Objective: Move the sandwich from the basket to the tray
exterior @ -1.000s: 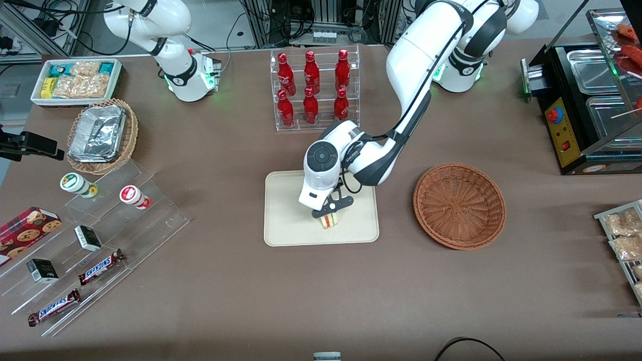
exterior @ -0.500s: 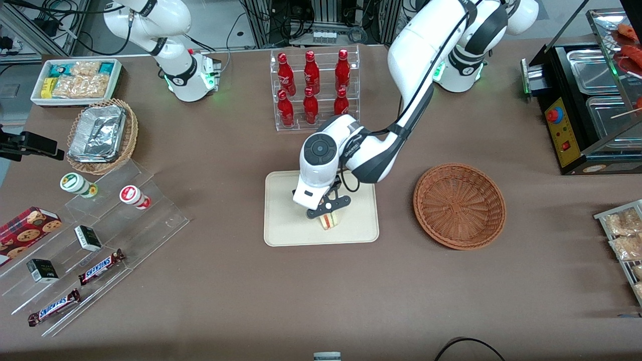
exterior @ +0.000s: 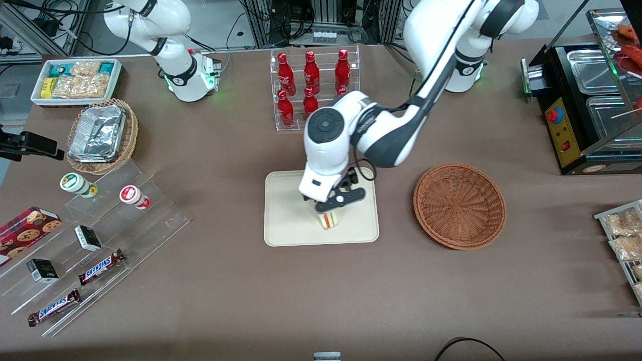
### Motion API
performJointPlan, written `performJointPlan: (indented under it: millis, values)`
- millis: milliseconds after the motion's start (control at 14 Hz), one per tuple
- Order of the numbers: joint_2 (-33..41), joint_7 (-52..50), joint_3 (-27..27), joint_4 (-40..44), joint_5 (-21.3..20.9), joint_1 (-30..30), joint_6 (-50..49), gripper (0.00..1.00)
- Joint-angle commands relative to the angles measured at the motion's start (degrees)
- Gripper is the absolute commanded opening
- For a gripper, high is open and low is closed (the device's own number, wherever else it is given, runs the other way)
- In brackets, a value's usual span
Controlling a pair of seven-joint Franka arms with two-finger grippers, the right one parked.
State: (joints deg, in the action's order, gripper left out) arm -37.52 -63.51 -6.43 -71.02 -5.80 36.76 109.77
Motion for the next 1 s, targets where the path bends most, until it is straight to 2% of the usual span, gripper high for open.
performJointPlan:
  millis: [0, 143, 643, 929]
  values:
    - [5.95, 7.48, -0.42, -4.55, 1.22, -5.11, -2.27, 1.00]
    - [9.29, 14.26, -0.42, -7.54, 3.51, -8.80, -4.03, 1.00]
    - [21.85, 35.09, -0.33, -22.03, 3.86, -19.52, -4.39, 1.00]
    - [29.58, 43.62, -0.07, -30.46, 4.48, -21.64, -4.31, 1.00]
